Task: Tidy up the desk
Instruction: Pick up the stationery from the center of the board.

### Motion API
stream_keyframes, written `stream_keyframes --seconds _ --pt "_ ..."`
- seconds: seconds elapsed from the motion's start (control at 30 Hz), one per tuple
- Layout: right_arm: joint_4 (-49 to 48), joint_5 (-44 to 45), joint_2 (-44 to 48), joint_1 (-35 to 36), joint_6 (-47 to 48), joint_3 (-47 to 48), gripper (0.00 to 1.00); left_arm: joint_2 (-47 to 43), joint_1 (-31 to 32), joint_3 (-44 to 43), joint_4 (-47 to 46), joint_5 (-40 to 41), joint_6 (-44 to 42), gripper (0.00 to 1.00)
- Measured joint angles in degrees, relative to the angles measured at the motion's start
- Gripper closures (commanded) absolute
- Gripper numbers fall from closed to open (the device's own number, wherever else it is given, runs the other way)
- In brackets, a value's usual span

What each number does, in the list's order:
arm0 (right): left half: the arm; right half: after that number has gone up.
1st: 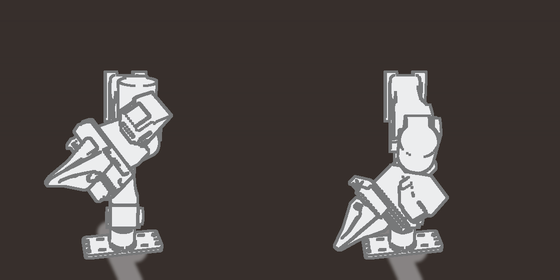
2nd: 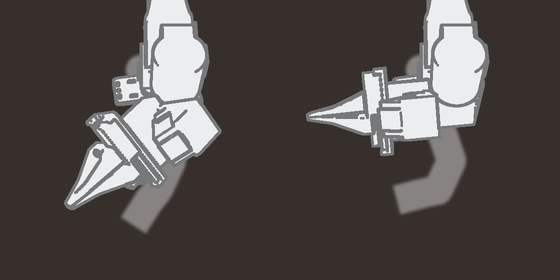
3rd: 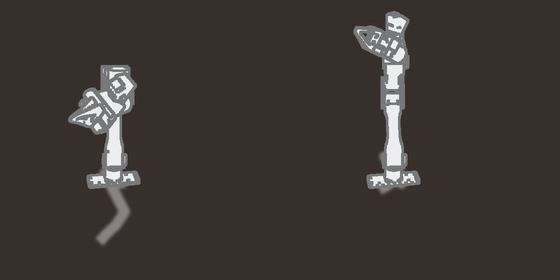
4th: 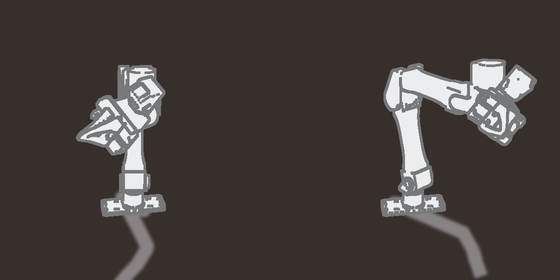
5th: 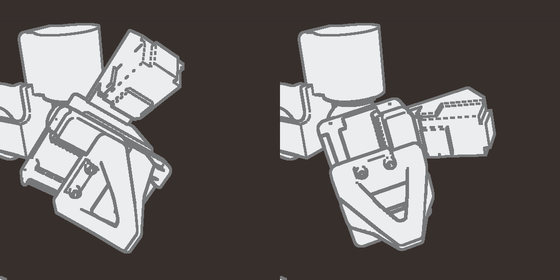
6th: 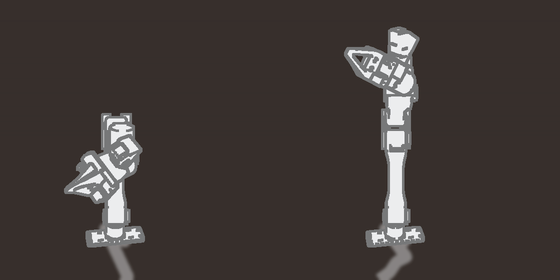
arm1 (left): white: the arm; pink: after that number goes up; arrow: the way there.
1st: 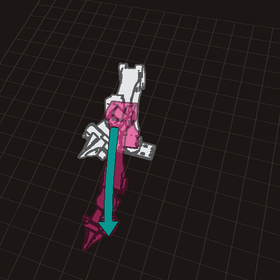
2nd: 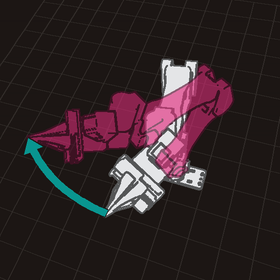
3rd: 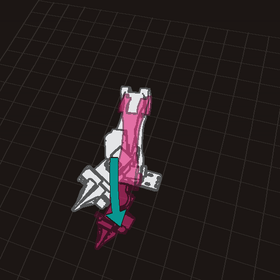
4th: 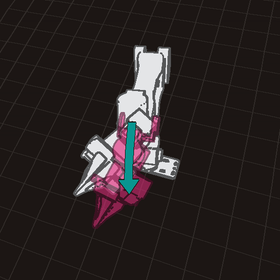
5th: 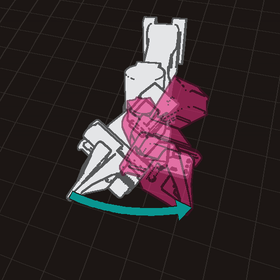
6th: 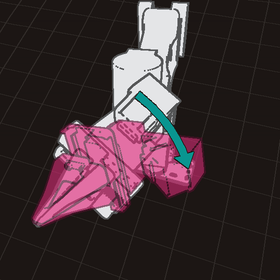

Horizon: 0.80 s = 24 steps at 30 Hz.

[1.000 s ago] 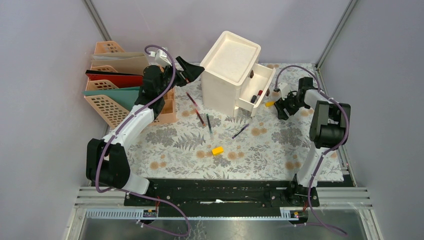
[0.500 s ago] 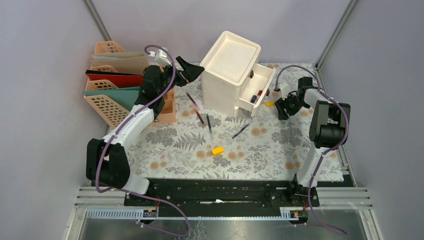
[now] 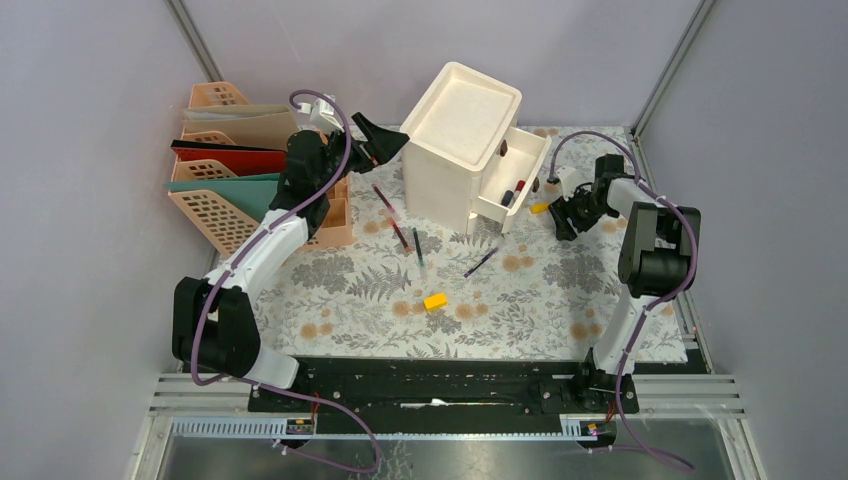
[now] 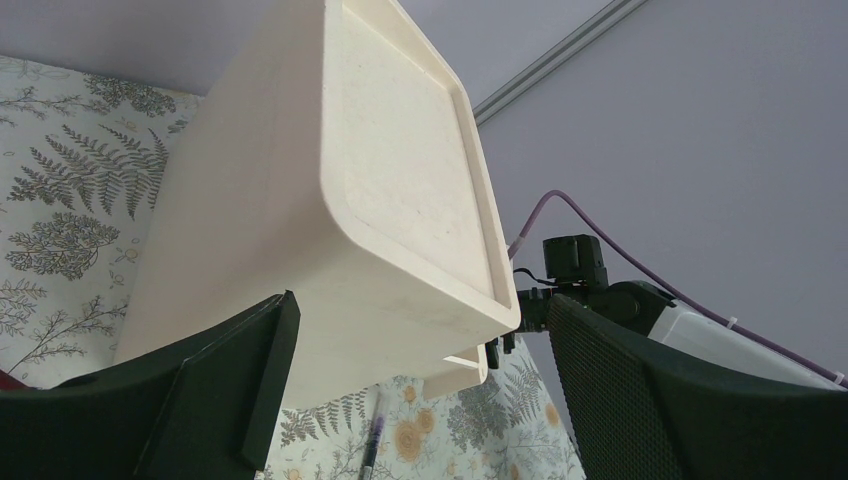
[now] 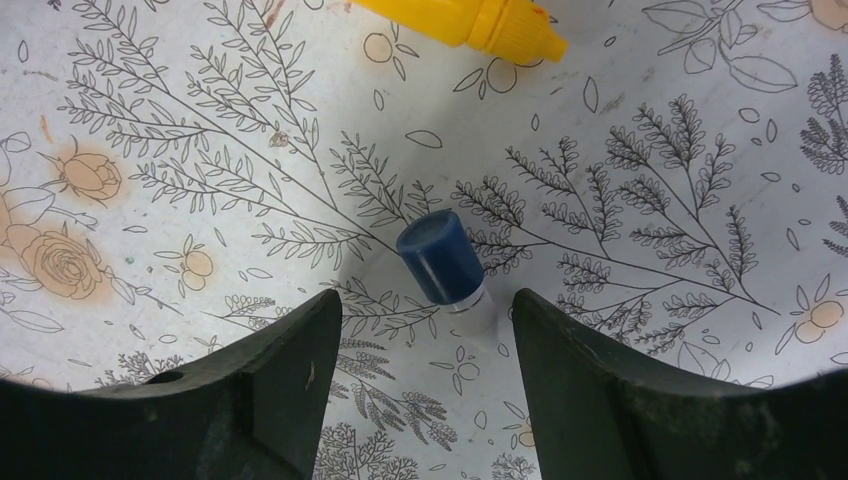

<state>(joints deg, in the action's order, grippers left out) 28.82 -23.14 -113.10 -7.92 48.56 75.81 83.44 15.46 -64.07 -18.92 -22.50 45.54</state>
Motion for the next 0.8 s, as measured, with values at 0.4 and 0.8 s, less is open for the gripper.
stream_keyframes --seconds 0.4,0.8 --pt "1.0 0.5 0.8 0.1 -3.7 -0.1 0.19 0.0 0.0 0.0 0.0 0.0 0.0 0.01" --pt "1.2 1.7 0.9 0.1 -7.0 1.9 0.53 0.0 0.0 0.0 0.0 0.0 0.0 0.01"
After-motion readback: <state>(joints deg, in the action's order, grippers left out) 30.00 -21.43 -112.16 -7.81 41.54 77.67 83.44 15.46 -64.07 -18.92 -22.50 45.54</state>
